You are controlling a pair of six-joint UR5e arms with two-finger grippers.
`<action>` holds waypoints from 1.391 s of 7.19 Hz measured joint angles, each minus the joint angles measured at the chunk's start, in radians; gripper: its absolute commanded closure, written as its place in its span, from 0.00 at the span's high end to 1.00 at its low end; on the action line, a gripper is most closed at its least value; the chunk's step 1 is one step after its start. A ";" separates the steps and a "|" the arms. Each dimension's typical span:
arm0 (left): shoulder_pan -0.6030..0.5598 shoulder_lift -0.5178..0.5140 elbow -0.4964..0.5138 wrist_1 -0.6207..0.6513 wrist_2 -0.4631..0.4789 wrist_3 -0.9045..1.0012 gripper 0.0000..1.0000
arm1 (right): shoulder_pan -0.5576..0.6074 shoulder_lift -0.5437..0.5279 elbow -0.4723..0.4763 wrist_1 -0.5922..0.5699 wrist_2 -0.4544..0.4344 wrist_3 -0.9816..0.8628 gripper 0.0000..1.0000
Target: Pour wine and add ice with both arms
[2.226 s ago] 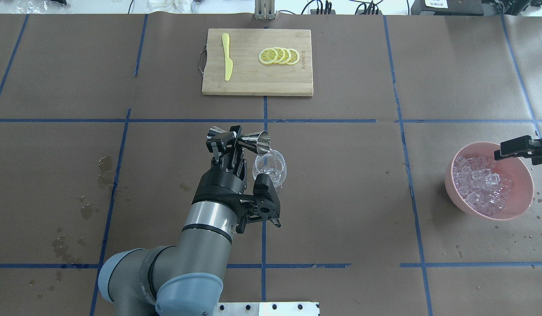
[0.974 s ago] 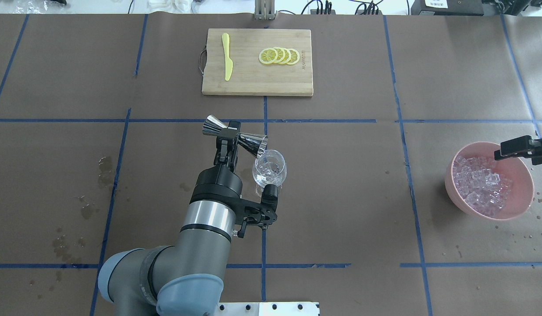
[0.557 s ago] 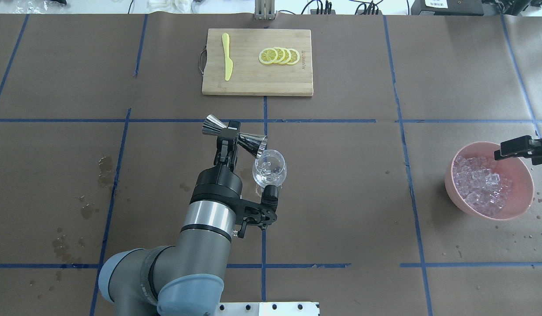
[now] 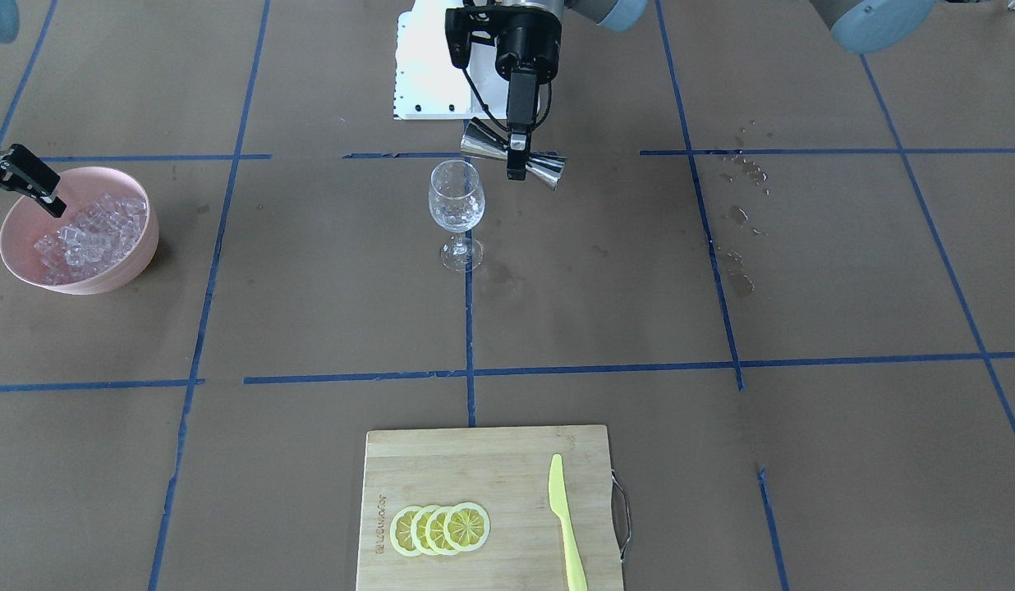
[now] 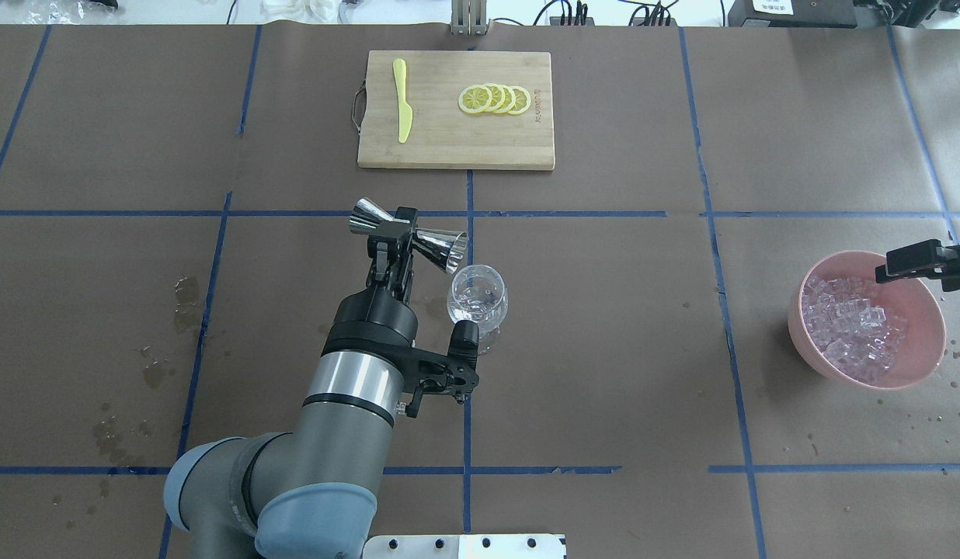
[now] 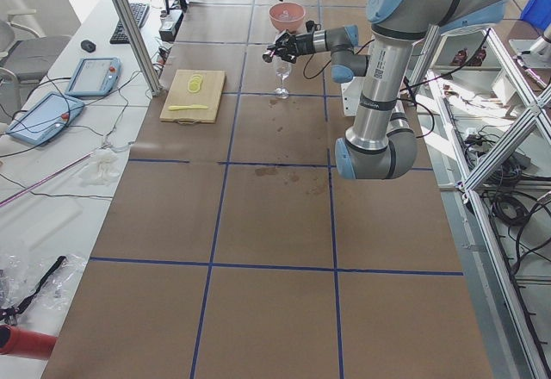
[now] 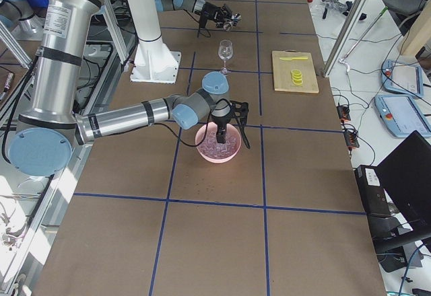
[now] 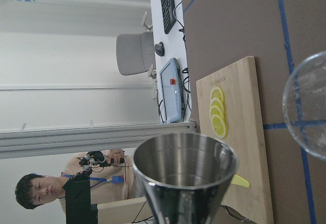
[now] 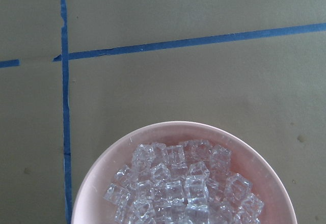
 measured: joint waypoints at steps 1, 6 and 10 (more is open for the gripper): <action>-0.008 0.011 -0.002 -0.018 0.000 -0.001 0.00 | 0.000 0.002 0.000 0.000 -0.001 0.000 1.00; -0.057 0.207 -0.024 -0.161 0.000 -0.149 0.00 | -0.020 0.004 -0.014 0.000 -0.045 -0.001 1.00; -0.087 0.431 -0.040 -0.399 -0.001 -0.335 0.00 | -0.103 0.004 -0.028 0.000 -0.112 0.002 1.00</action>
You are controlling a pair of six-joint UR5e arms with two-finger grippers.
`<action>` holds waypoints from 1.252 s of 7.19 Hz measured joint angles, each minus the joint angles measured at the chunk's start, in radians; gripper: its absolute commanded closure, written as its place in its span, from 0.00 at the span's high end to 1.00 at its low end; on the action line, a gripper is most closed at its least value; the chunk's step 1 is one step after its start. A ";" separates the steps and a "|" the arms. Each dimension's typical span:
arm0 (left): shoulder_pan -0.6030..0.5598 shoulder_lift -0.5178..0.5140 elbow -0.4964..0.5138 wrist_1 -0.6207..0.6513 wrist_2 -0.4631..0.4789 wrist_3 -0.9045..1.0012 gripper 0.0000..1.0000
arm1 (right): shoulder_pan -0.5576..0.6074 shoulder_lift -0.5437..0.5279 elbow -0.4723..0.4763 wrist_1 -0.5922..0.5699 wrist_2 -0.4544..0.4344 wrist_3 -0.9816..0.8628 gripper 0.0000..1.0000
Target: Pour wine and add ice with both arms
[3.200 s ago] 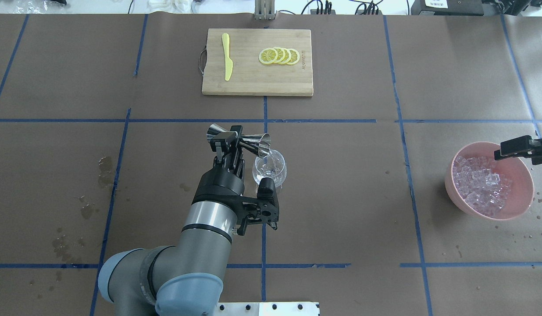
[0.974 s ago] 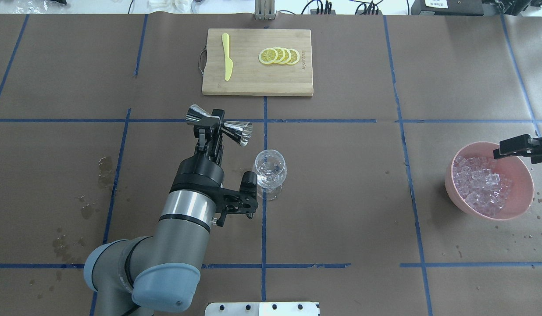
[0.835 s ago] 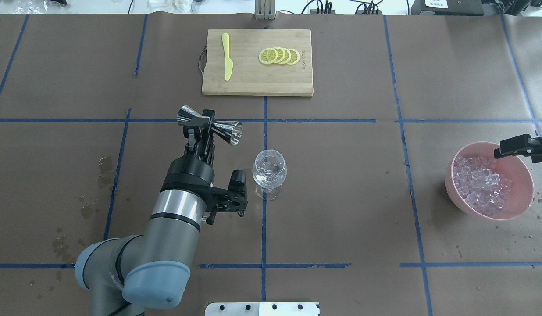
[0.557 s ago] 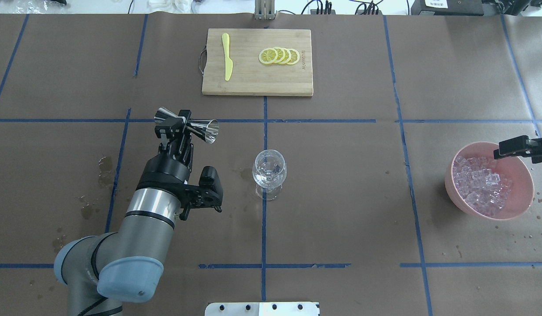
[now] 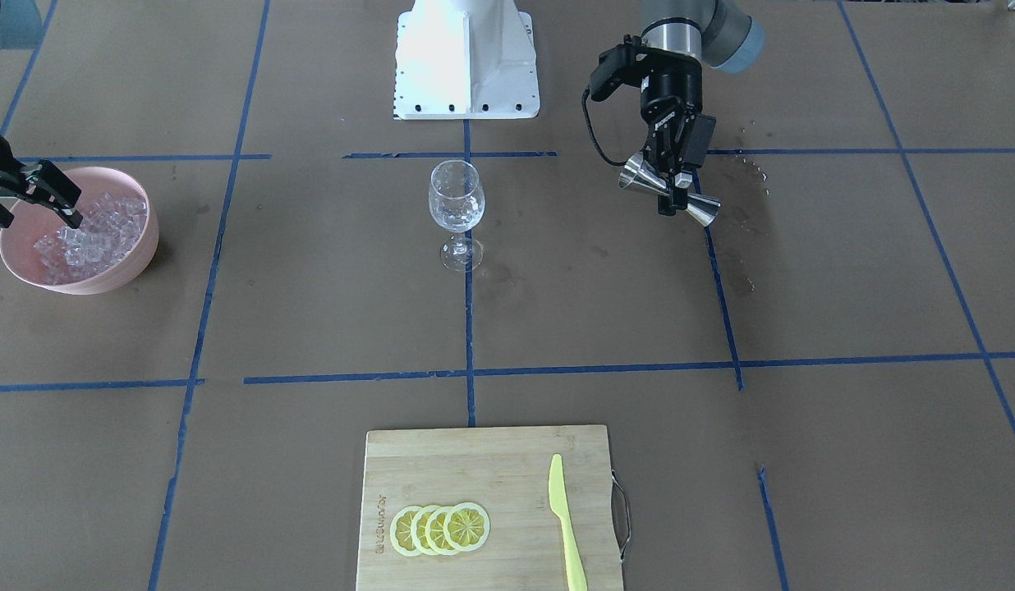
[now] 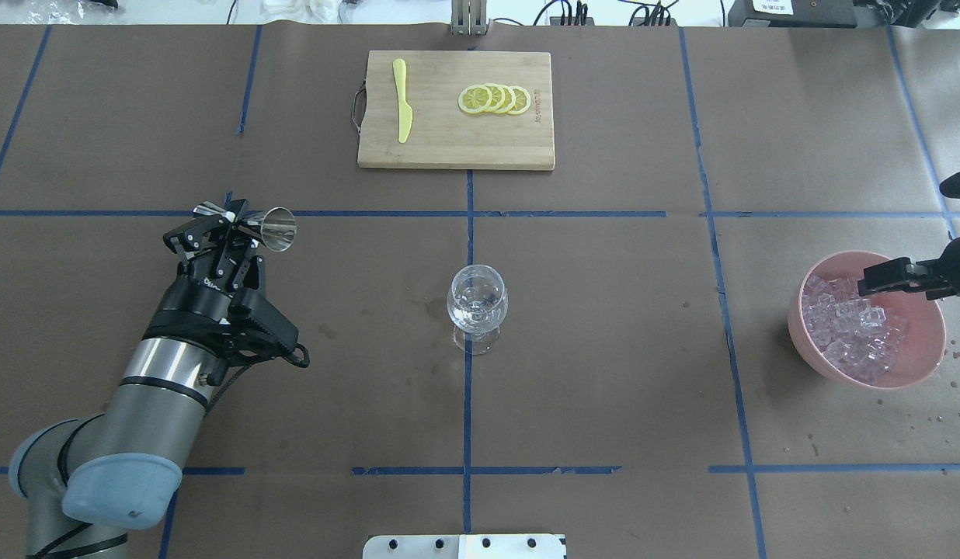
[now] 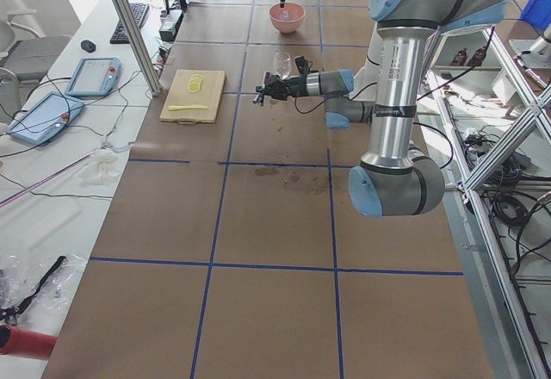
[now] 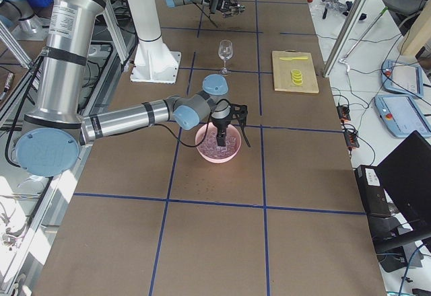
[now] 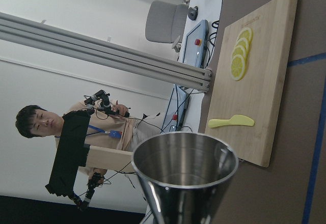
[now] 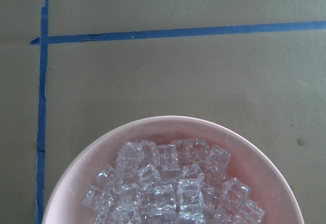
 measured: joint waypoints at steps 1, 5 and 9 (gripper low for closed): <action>-0.012 0.062 -0.003 -0.081 -0.003 -0.004 0.00 | -0.026 0.000 -0.012 0.001 -0.016 0.000 1.00; -0.049 0.200 -0.002 -0.253 -0.025 -0.005 0.00 | -0.072 0.005 -0.062 0.000 -0.016 0.000 0.50; -0.063 0.240 0.011 -0.319 -0.028 -0.004 0.00 | -0.073 0.010 -0.066 -0.009 -0.009 -0.009 0.00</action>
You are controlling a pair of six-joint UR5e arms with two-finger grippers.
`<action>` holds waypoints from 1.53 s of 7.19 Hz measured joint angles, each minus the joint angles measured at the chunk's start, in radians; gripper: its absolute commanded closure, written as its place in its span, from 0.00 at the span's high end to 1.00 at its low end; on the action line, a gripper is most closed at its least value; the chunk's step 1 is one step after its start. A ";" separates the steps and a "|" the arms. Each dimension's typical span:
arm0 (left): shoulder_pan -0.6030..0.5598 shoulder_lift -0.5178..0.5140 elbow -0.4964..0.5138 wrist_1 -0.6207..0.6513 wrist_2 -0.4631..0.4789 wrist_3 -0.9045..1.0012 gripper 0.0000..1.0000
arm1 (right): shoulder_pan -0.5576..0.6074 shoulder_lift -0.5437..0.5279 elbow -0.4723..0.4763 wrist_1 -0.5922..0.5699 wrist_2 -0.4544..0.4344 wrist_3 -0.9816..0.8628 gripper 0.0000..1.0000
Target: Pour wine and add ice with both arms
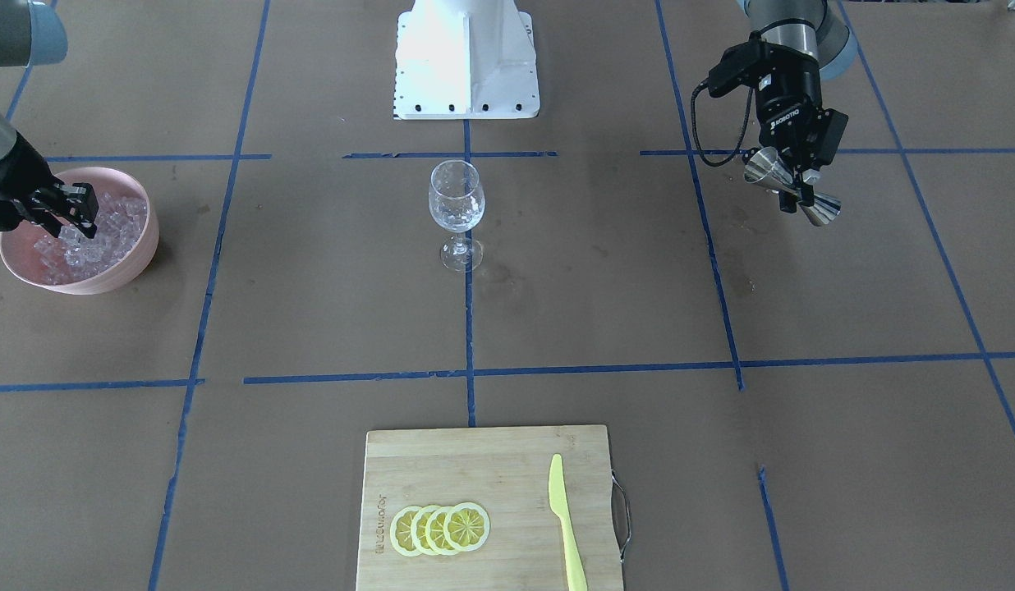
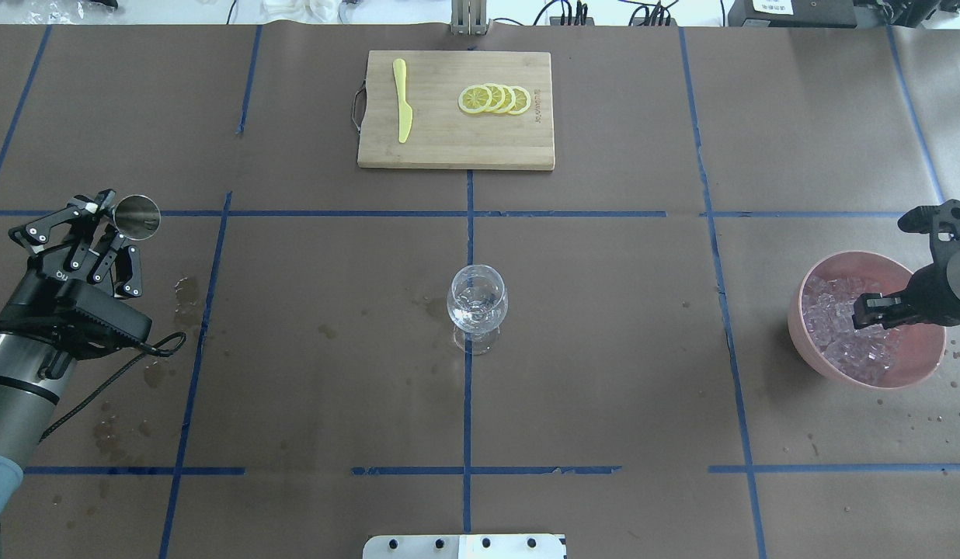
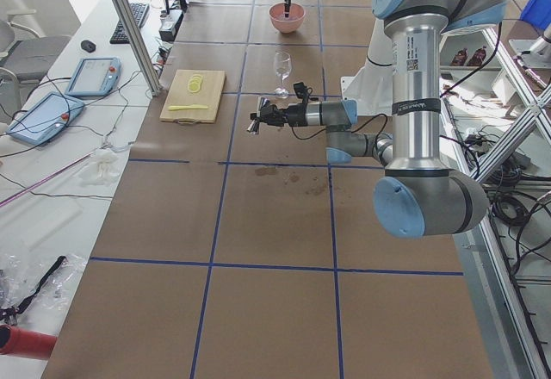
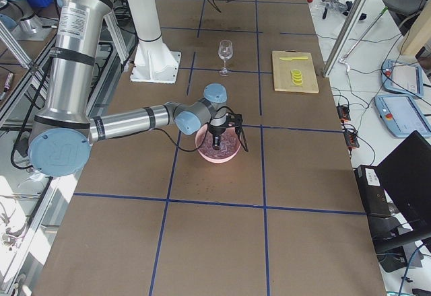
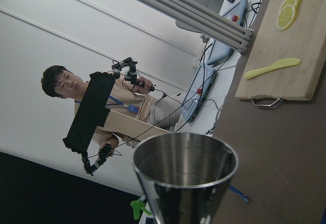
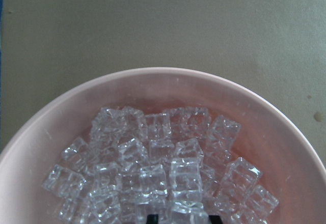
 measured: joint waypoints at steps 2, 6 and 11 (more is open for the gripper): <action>-0.001 0.001 0.004 -0.004 0.000 -0.002 0.00 | 0.002 0.001 0.006 -0.002 -0.007 -0.005 0.00; -0.001 0.029 0.080 -0.077 0.000 -0.167 0.00 | 0.051 0.000 0.077 0.001 -0.019 -0.002 0.00; 0.013 0.035 0.174 -0.092 -0.078 -0.815 0.00 | 0.066 0.041 0.196 0.008 -0.087 0.030 0.00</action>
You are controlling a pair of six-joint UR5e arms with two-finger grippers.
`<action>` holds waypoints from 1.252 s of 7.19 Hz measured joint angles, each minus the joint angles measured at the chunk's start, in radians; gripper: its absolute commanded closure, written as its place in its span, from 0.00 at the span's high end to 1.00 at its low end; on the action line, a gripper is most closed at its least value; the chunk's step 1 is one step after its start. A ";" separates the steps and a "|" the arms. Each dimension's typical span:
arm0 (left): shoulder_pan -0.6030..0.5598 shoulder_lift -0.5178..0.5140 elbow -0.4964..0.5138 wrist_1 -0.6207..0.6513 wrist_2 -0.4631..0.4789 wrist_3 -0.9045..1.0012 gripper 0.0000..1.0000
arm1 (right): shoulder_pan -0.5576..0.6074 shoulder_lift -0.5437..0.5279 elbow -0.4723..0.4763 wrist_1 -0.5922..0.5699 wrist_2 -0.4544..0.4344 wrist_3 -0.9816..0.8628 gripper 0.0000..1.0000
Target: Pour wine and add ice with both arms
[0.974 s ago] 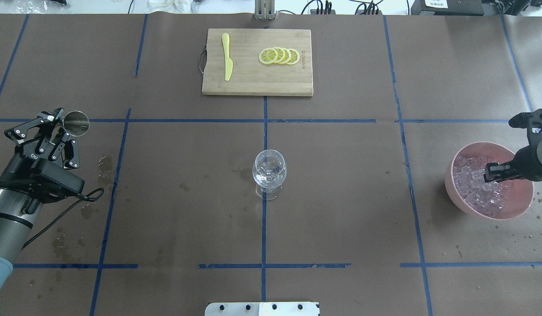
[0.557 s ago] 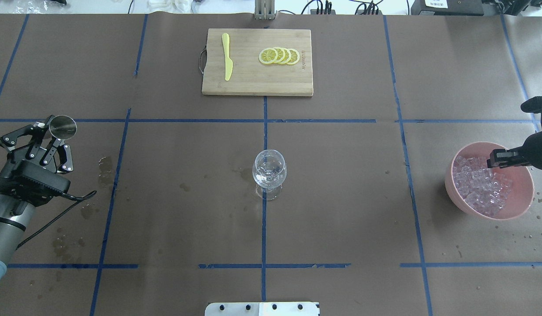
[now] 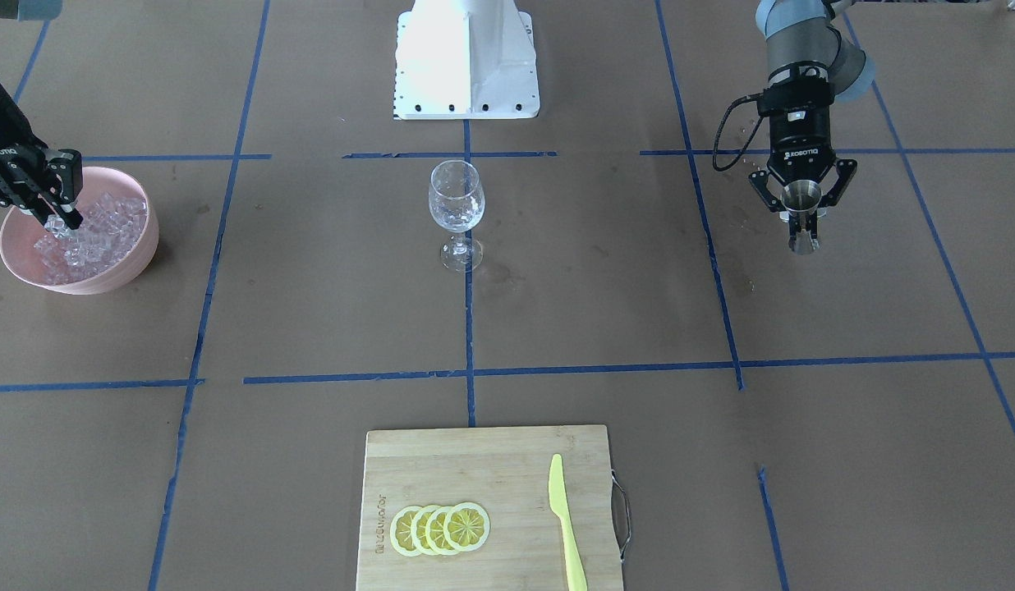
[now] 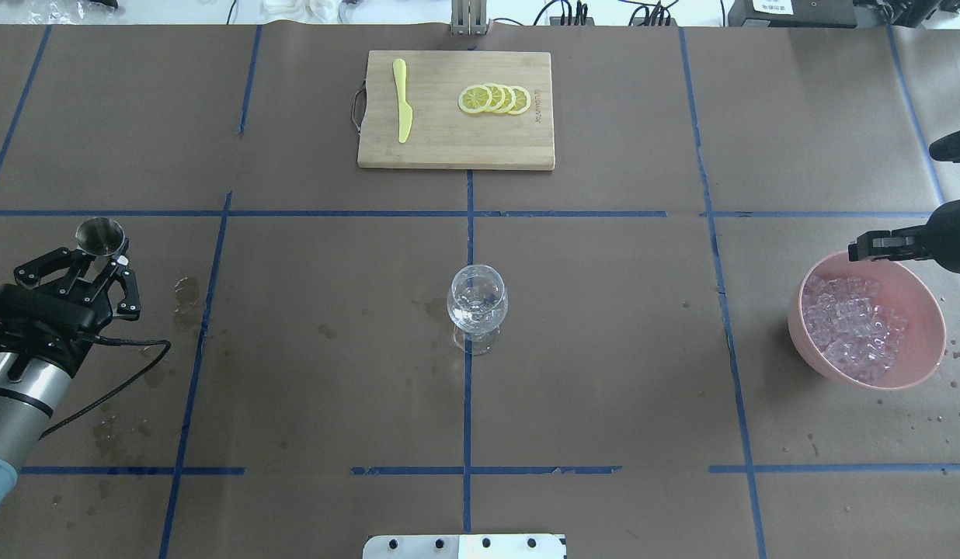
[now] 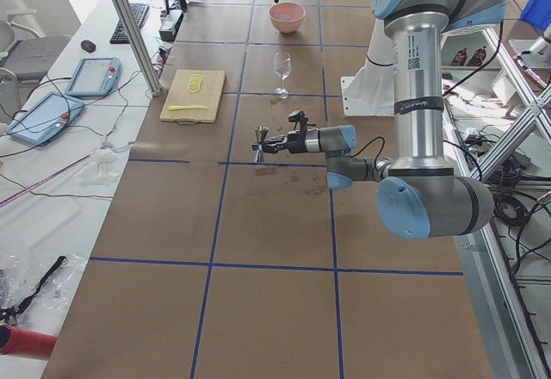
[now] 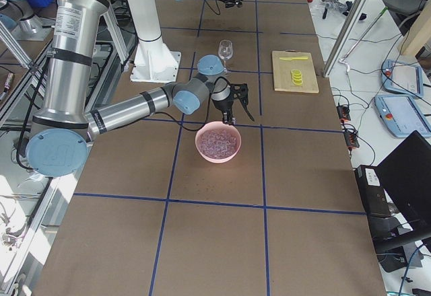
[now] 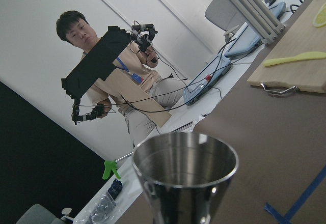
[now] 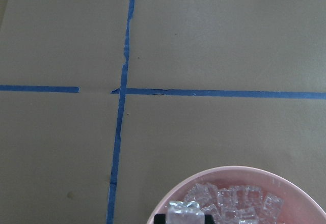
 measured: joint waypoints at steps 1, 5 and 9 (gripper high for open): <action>0.005 -0.001 0.012 0.002 -0.018 -0.122 0.00 | 0.000 0.016 0.006 0.000 0.002 0.018 0.00; 0.046 -0.047 0.061 0.011 -0.028 -0.394 0.00 | 0.001 0.069 0.044 0.000 0.011 0.100 0.00; 0.056 -0.127 0.173 0.009 -0.016 -0.507 0.01 | 0.000 0.074 0.051 0.000 0.010 0.104 0.00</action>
